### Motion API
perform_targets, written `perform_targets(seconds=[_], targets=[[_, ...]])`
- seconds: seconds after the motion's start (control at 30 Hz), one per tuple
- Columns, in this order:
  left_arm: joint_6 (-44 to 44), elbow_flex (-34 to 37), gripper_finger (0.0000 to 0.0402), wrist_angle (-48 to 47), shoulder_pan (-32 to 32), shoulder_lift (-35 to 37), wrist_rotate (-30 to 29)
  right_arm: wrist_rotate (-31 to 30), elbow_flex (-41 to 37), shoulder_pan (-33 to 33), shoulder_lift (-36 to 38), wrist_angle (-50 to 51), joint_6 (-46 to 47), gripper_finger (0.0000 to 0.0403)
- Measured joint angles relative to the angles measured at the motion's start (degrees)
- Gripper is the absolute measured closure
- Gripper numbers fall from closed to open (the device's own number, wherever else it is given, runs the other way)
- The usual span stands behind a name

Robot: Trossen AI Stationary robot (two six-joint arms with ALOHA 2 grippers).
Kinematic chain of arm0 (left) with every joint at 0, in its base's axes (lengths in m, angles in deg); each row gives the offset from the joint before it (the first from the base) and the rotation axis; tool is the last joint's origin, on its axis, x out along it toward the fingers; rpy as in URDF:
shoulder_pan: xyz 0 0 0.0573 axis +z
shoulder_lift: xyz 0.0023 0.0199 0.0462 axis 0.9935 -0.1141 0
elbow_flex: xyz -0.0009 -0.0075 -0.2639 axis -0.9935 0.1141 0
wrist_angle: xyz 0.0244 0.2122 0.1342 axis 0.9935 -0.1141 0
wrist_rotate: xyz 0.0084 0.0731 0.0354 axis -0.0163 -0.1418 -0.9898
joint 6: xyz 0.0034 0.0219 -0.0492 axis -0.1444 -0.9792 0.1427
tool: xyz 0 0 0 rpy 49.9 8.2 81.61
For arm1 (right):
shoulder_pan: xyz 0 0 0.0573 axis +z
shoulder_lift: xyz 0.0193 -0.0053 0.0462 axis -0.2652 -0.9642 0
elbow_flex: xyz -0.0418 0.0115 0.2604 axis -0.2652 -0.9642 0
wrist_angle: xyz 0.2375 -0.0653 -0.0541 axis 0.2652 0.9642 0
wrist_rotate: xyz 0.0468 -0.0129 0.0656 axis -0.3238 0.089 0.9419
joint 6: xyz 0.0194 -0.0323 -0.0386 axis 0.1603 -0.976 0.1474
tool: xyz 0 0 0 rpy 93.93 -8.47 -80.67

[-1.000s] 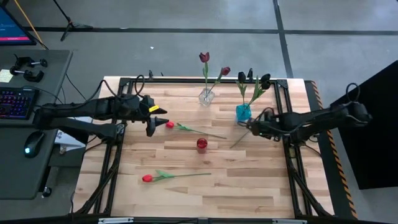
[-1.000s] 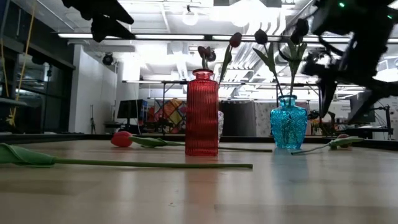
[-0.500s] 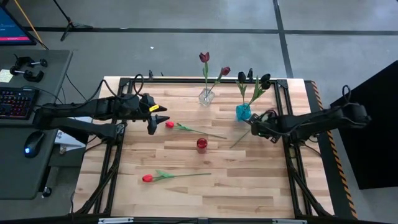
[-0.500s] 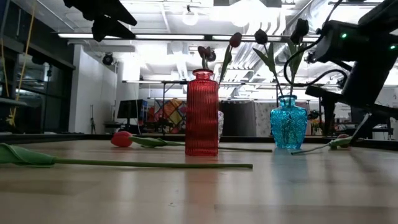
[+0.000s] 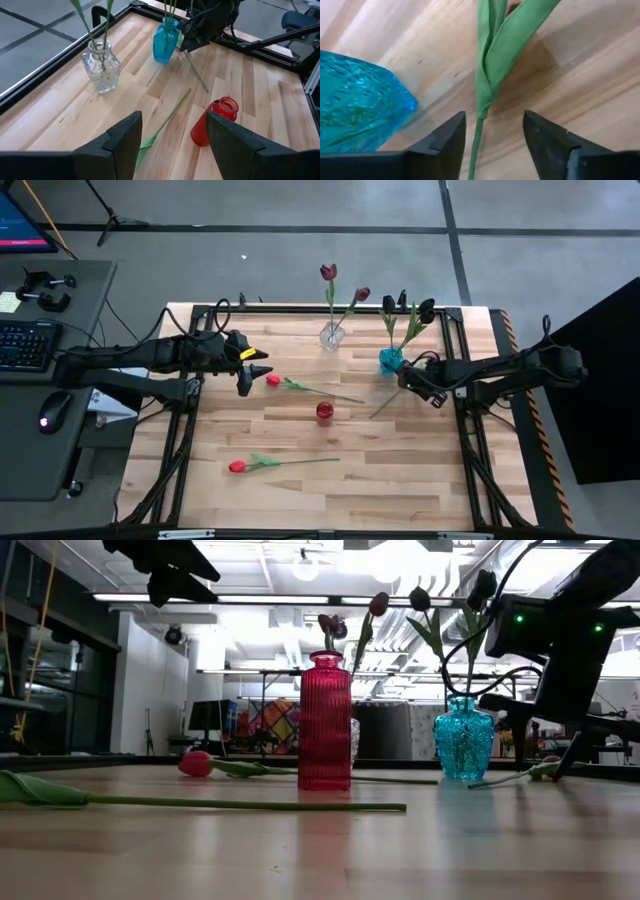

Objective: Sort flowers into vase by color
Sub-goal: Put the dark red flower into the transparent vase

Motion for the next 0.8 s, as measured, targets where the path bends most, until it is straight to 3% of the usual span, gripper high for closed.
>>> perform_targets(seconds=[0.3,0.53,0.8], targets=[[-0.04,0.00,0.0195,-0.03,0.00,0.00,0.04,2.81,-0.09,0.17,-0.09,4.93,-2.09,0.0390],[-0.07,0.00,0.0195,0.37,-0.02,0.19,2.72,6.64,1.11,1.91,3.50,8.55,-11.03,0.0395],[-0.28,0.00,0.0195,4.48,-0.02,0.85,2.66,12.05,14.09,11.04,11.01,22.24,-30.60,0.0401]])
